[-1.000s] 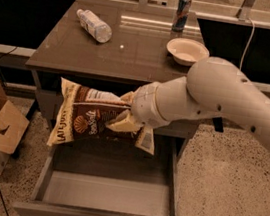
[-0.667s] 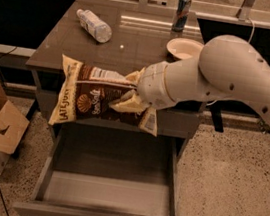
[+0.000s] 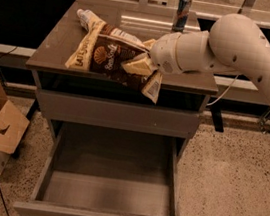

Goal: Pick brown chip bag from middle drawer and place on counter

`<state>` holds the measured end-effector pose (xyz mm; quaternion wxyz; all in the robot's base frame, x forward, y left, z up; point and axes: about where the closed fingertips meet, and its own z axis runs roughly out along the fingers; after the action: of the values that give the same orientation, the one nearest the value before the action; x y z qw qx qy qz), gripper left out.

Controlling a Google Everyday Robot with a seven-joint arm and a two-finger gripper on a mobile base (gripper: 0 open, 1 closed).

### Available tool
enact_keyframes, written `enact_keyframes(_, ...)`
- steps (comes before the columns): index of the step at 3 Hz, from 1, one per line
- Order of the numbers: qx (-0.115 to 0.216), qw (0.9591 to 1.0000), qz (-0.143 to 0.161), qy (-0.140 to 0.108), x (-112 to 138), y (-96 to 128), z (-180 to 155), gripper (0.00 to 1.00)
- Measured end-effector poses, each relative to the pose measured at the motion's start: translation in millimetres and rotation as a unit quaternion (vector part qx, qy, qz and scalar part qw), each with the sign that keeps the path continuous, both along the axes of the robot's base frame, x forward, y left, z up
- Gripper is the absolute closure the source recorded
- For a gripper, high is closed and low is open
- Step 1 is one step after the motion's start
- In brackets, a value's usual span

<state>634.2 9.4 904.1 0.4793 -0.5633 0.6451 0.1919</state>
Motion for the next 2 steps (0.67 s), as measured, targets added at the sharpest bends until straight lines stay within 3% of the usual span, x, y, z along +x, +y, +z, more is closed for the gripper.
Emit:
enact_keyframes(1, 0.005, 0.9979, -0.058, 0.028, 53, -6, -19, 1.00)
enact_keyframes(2, -0.005, 0.9944, -0.094, 0.050, 99, -1, -40, 1.00)
